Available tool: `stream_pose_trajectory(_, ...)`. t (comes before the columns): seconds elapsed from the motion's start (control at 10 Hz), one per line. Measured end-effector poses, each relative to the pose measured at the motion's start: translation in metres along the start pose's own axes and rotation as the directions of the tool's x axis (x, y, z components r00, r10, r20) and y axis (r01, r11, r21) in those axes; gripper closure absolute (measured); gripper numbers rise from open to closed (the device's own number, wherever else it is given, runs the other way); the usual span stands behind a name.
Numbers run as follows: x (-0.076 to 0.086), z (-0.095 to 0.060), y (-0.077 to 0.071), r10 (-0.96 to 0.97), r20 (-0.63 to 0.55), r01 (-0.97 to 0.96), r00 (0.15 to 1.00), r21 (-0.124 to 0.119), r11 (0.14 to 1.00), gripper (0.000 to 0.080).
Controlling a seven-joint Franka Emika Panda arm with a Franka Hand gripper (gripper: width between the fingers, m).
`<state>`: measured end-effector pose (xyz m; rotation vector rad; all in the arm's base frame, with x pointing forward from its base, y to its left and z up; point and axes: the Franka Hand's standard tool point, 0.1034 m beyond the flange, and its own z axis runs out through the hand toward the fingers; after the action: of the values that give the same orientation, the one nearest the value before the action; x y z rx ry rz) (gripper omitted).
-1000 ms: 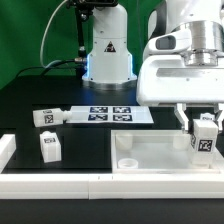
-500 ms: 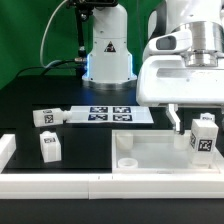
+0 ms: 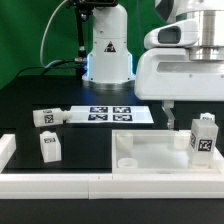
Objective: Assemble one leg
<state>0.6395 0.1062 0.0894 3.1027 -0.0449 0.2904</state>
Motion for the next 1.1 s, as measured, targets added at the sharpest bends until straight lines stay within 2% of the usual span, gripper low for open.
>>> stream_pose_trajectory(0.1, 0.001, 0.002, 0.003, 0.009, 0.058, -0.009, 0.998, -0.003, 1.000, 0.0150)
stream_pose_trajectory(0.3, -0.010, 0.005, 0.001, 0.055, 0.207, -0.052, 0.977, -0.019, 0.998, 0.0150)
stream_pose_trajectory(0.4, -0.006, 0.006, -0.002, 0.062, 0.201, -0.061, 0.978, -0.011, 0.998, 0.0150)
stream_pose_trajectory(0.5, -0.009, 0.009, -0.004, 0.068, 0.199, -0.068, 0.978, -0.006, 0.998, 0.0150)
stream_pose_trajectory(0.7, -0.010, 0.009, -0.003, 0.096, 0.199, -0.095, 0.975, -0.013, 0.995, 0.0150)
stream_pose_trajectory(0.8, -0.010, 0.009, -0.003, 0.096, 0.199, -0.095, 0.975, -0.014, 0.995, 0.0268)
stream_pose_trajectory(0.9, -0.010, 0.009, -0.003, 0.171, 0.198, -0.169, 0.965, -0.028, 0.985, 0.0403)
stream_pose_trajectory(1.0, -0.010, 0.009, -0.003, 0.240, 0.195, -0.236, 0.951, -0.042, 0.971, 0.0403)
stream_pose_trajectory(1.1, -0.010, 0.009, -0.003, 0.268, 0.194, -0.264, 0.944, -0.047, 0.963, 0.0512)
